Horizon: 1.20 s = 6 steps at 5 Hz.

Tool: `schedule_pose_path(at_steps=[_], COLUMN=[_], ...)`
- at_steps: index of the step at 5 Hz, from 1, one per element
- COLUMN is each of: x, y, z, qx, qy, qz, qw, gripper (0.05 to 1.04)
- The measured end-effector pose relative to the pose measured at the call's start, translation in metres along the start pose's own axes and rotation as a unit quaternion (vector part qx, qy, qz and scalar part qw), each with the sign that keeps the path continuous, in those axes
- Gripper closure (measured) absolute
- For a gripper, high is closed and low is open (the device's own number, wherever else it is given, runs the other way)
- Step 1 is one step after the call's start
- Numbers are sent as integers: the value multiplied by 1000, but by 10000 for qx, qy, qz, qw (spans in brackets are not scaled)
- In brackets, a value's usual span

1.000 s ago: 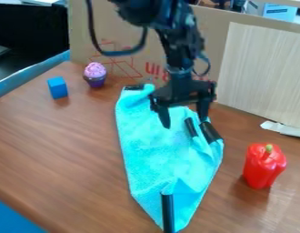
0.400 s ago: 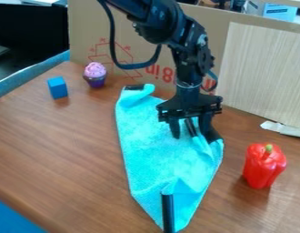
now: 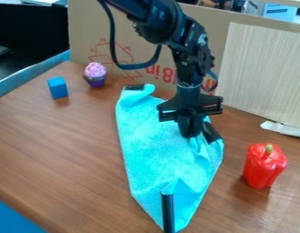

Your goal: Unfold the cloth from top right to bottom left

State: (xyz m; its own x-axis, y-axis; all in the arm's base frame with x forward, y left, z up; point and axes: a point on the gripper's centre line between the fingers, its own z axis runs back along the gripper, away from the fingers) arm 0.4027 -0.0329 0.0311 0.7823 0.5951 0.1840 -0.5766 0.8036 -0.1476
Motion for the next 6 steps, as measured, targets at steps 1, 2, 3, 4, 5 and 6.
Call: schedule_pose_path(at_steps=[1,2,3,4,5,6], x=[2,5,6,4,5,3], y=[6,12,27,57,93,124], z=[-1,13,29,48,59,65], qx=[-100,-283,-414,-453,-84,50], qy=[133,201,333,420,674,584], qz=[30,171,371,387,554,571], qw=[9999,9993,9979,9973,9962,9966], gripper=[1006,1016,1017,1018,1018,1018])
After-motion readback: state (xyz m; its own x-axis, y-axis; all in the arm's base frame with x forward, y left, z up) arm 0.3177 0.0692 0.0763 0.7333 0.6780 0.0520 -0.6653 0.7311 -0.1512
